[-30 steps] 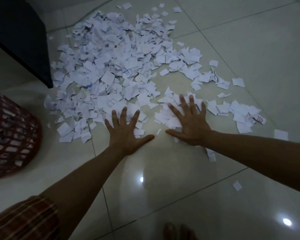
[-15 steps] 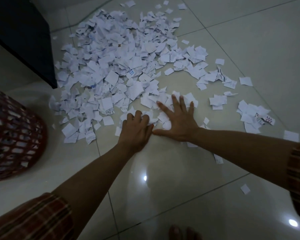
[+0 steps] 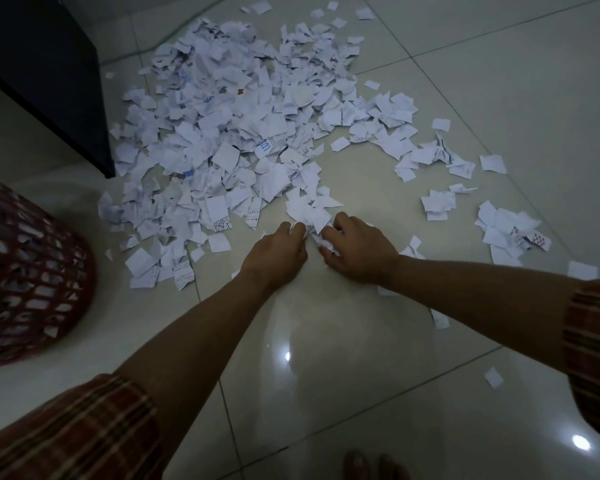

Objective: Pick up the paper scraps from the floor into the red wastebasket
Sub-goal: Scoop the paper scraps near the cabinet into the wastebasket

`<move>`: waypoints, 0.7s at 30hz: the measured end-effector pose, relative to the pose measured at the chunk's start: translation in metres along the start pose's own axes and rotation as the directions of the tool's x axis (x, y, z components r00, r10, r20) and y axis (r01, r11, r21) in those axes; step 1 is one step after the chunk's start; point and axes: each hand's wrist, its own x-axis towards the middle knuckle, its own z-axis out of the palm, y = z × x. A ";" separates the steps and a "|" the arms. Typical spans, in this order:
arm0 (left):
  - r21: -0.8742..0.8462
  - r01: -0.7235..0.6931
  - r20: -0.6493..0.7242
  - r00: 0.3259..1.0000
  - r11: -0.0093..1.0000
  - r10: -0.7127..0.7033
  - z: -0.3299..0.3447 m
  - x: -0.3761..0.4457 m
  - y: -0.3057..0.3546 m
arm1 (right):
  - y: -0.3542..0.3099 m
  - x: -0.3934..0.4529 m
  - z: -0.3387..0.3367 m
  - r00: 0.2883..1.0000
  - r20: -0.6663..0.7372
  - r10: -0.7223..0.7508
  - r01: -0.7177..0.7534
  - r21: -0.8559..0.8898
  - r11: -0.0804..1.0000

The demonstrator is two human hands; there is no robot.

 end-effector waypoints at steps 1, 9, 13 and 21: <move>-0.016 0.013 0.018 1.000 1.000 -0.013 0.000 0.000 0.000 | 0.002 0.002 -0.001 0.999 0.039 -0.028 0.027 0.028 0.999; -0.114 0.035 0.136 0.991 0.993 -0.019 -0.017 -0.004 -0.008 | -0.006 0.043 -0.028 0.879 0.478 0.005 -0.004 -0.003 1.000; -0.100 -0.041 0.092 0.994 0.994 0.050 -0.041 -0.019 -0.024 | -0.014 0.065 -0.045 0.912 0.410 -0.002 -0.011 0.030 0.999; -0.069 -0.070 -0.124 0.990 0.995 0.061 -0.135 -0.025 -0.056 | -0.052 0.118 -0.097 0.985 0.168 -0.023 0.010 0.080 0.997</move>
